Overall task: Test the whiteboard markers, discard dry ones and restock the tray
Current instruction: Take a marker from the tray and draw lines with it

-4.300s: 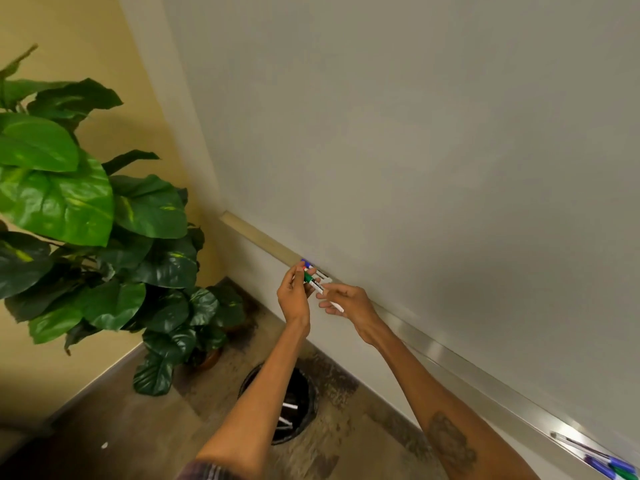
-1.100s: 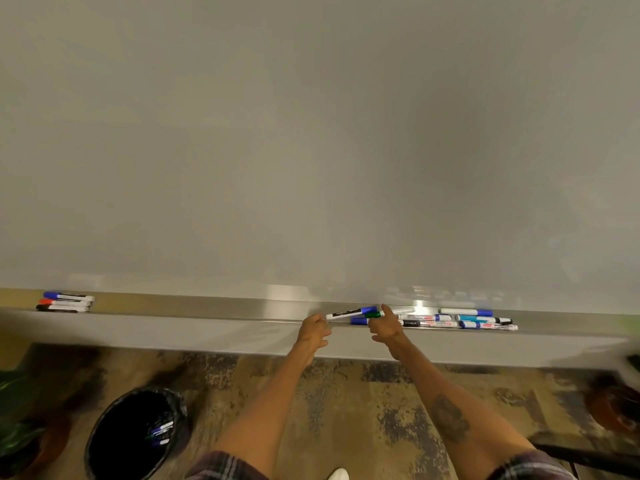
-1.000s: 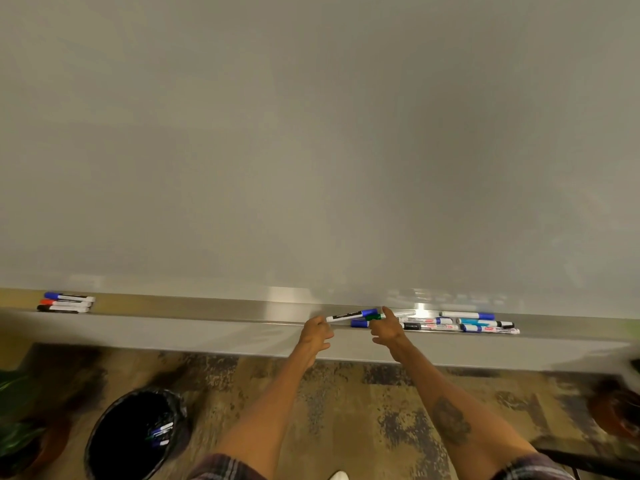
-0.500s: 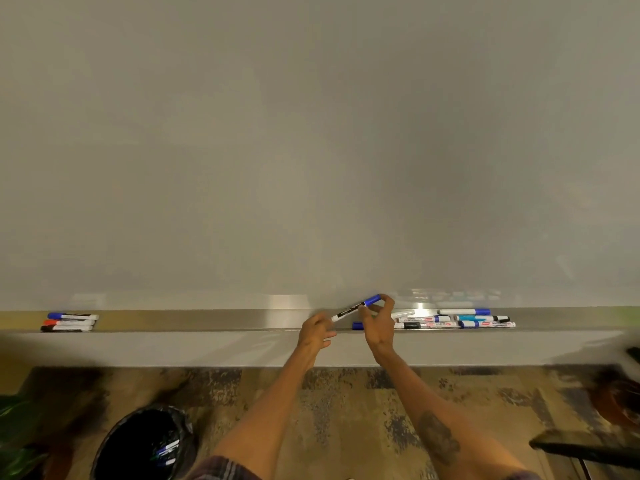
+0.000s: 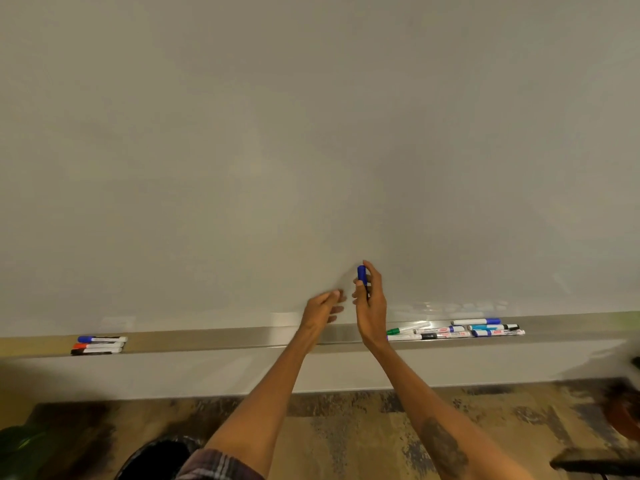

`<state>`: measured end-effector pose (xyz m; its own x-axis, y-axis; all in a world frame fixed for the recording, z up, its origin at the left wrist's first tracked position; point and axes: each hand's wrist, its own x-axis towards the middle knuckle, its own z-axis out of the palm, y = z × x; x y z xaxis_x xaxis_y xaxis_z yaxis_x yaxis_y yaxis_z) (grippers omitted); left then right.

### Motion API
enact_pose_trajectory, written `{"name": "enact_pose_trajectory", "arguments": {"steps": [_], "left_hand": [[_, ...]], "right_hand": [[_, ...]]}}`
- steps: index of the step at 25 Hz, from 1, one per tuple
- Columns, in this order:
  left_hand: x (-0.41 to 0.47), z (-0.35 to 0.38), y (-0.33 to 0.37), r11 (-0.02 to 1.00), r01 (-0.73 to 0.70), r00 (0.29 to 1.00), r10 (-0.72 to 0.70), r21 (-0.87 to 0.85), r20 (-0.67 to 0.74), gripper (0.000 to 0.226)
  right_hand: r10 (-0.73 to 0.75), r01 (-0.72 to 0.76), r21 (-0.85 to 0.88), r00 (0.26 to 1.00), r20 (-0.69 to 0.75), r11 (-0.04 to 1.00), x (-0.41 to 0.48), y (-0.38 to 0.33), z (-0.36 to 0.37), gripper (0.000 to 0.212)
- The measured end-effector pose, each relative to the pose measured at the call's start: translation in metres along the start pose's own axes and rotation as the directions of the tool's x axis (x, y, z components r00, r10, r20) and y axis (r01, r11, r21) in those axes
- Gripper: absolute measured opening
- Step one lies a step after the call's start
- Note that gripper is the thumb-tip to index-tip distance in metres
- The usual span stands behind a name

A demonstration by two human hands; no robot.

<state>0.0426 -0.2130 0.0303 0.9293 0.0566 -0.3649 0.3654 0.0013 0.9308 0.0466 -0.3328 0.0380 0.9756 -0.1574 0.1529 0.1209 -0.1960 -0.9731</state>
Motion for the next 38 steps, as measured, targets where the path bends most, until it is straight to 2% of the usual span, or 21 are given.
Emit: {"name": "enact_pose_trajectory", "arguments": {"steps": [2,6,10,14,18,22,27,32,35,38], "left_hand": [[-0.011,-0.015,0.024,0.983,-0.131,0.991,0.125,-0.127,-0.055,0.034],[-0.037,-0.036,0.066,0.903,-0.315,0.948,0.286,-0.294,-0.137,0.034],[-0.051,-0.054,0.099,0.832,-0.453,0.891,0.438,-0.319,-0.122,0.035],[-0.06,-0.071,0.128,0.787,-0.549,0.836,0.515,-0.28,-0.19,0.031],[-0.069,-0.081,0.156,0.762,-0.596,0.802,0.549,-0.255,-0.234,0.032],[-0.078,-0.09,0.184,0.716,-0.642,0.767,0.595,-0.275,-0.239,0.03],[-0.089,-0.098,0.211,0.665,-0.695,0.719,0.655,-0.274,-0.233,0.029],[-0.099,-0.102,0.238,0.605,-0.75,0.658,0.726,-0.267,-0.201,0.027],[-0.107,-0.101,0.255,0.573,-0.775,0.626,0.755,-0.265,-0.198,0.027],[-0.114,-0.102,0.277,0.539,-0.799,0.598,0.757,-0.266,-0.263,0.034]], "right_hand": [[-0.044,0.044,0.004,0.999,0.033,0.999,-0.006,-0.02,0.016,0.037],[-0.099,0.097,0.024,0.993,0.071,0.995,-0.018,-0.059,0.049,0.026],[-0.21,0.211,0.008,0.972,0.1,0.978,-0.022,-0.092,0.073,0.032],[-0.283,0.286,-0.031,0.956,0.077,0.958,-0.016,-0.127,0.09,0.034],[-0.379,0.376,-0.164,0.925,0.018,0.912,-0.013,-0.158,0.102,0.037],[-0.451,0.44,-0.2,0.893,-0.01,0.875,-0.009,-0.185,0.107,0.039],[-0.493,0.48,-0.179,0.869,-0.035,0.859,-0.004,-0.214,0.109,0.051],[-0.52,0.504,-0.169,0.851,-0.07,0.847,-0.003,-0.241,0.1,0.04],[-0.536,0.533,-0.064,0.841,-0.071,0.844,0.0,-0.257,0.094,0.038],[-0.561,0.562,0.025,0.827,-0.036,0.827,-0.001,-0.276,0.089,0.03]]}}
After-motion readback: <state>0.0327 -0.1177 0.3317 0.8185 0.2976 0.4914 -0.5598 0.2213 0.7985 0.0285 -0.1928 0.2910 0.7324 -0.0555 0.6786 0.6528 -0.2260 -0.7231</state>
